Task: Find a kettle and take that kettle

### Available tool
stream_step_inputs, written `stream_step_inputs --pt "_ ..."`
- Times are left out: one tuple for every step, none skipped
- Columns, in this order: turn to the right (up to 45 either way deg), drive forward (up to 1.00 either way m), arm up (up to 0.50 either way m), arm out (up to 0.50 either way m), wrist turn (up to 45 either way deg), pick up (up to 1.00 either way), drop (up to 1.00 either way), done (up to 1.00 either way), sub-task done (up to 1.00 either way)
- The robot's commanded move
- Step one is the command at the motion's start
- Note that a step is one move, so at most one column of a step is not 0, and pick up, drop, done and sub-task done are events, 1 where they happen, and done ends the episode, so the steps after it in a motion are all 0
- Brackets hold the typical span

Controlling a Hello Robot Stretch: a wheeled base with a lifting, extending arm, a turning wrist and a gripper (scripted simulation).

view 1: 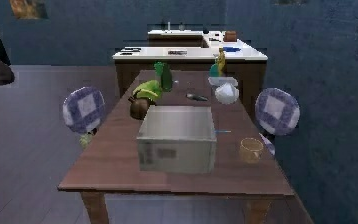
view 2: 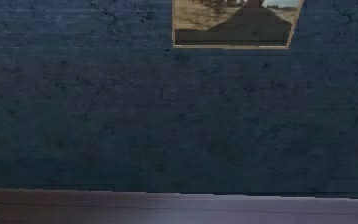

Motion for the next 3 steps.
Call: stream_step_inputs --pt "0.0 0.40 0.00 0.00 0.0 0.00 0.00 0.00 0.00" --pt "-45.0 0.00 0.00 0.00 0.0 0.00 0.00 0.00 0.00" --pt "-45.0 0.00 0.00 0.00 0.0 0.00 0.00 0.00 0.00"
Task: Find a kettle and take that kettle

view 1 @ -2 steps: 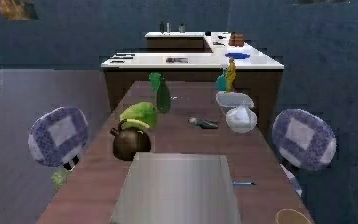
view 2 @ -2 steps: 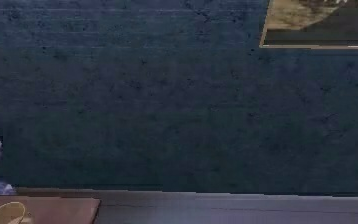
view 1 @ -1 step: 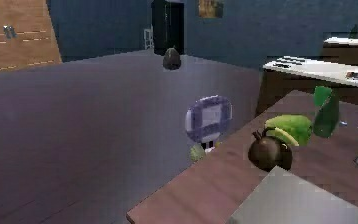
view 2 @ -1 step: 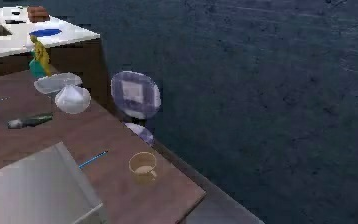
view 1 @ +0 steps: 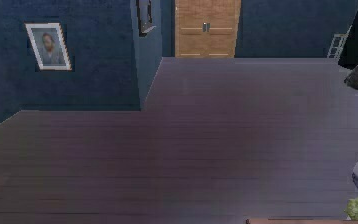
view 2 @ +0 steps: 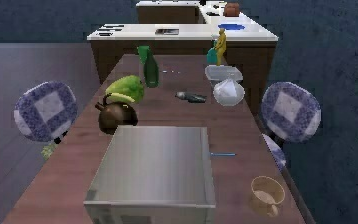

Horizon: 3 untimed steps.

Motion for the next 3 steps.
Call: stream_step_inputs --pt "-15.0 0.00 0.00 0.00 0.0 0.00 0.00 0.00 0.00" --pt "0.0 0.00 0.50 0.00 0.0 0.00 0.00 0.00 0.00" --pt "0.0 0.00 0.36 0.00 0.0 0.00 0.00 0.00 0.00"
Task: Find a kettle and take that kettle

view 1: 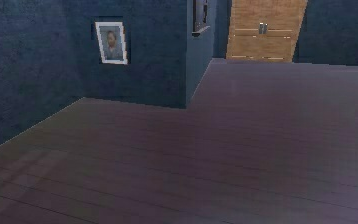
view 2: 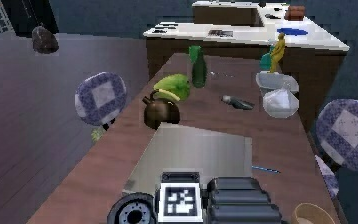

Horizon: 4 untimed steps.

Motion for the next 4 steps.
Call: stream_step_inputs --pt "0.0 0.00 0.00 0.50 0.0 0.00 0.00 0.00 0.00" --pt "0.0 0.00 0.00 0.00 45.0 0.00 0.00 0.00 0.00" --pt "0.0 0.00 0.00 0.00 45.0 0.00 0.00 0.00 0.00" --pt "0.0 0.00 0.00 0.00 45.0 0.00 0.00 0.00 0.00"
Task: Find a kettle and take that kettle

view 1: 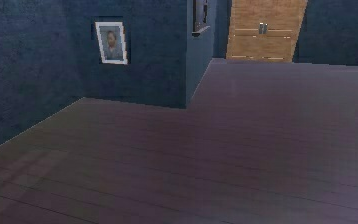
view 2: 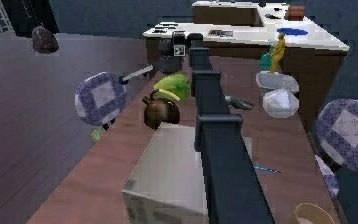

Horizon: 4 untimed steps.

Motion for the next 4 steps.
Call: stream_step_inputs --pt "0.0 0.00 0.00 0.00 30.0 0.00 0.00 0.00 0.00" --pt "0.0 0.00 -0.30 0.00 0.0 0.00 0.00 0.00 0.00" --pt "0.0 0.00 0.00 0.00 0.0 1.00 0.00 0.00 0.00" --pt "0.0 0.00 0.10 0.00 0.0 0.00 0.00 0.00 0.00"
